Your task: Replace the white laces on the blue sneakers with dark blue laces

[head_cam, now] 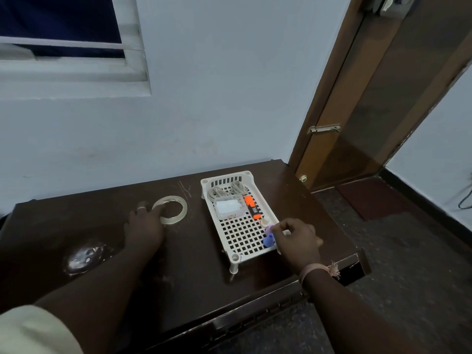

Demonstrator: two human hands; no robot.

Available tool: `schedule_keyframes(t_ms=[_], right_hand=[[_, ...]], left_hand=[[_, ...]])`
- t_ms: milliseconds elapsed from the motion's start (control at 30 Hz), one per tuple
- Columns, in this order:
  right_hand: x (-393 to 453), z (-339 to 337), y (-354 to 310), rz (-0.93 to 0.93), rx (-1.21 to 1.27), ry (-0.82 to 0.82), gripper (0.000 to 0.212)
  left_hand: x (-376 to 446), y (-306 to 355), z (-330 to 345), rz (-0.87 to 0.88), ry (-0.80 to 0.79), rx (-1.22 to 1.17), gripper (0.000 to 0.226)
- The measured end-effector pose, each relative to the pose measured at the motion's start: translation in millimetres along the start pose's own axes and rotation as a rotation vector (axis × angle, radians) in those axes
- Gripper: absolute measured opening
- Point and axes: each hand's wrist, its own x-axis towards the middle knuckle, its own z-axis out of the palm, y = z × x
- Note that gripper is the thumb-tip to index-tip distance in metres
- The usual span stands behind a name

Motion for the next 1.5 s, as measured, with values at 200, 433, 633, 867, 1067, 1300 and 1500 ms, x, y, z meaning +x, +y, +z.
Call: schedule_keyframes(t_ms=[200, 433, 633, 867, 1067, 1300, 1500], right_hand=[[1, -2, -8, -0.064, -0.018, 0.031, 0.019], [-3, 13, -44, -0.077, 0.206, -0.031, 0.019], [-11, 21, -74, -0.004, 0.222, -0.019, 0.017], [-8, 18, -73, 0.123, -0.093, -0.05, 0.018], [-4, 32, -76, 0.111, -0.282, -0.084, 0.022], [-9, 38, -80, 0.077, -0.353, -0.098, 0.024], [-14, 28, -98, 0.02, -0.296, -0.11, 0.022]], left_hand=[[-6, -2, 8, 0.06, 0.052, -0.131, 0.019], [-52, 42, -31, 0.405, 0.306, -0.262, 0.026], [-86, 92, -27, 0.682, 0.156, -0.265, 0.028], [-95, 111, -22, 0.694, -0.013, -0.281, 0.024], [-85, 105, -9, 0.678, -0.149, -0.246, 0.033], [-77, 106, -6, 0.765, -0.064, -0.047, 0.043], [-89, 101, -26, 0.681, 0.101, -0.054, 0.054]])
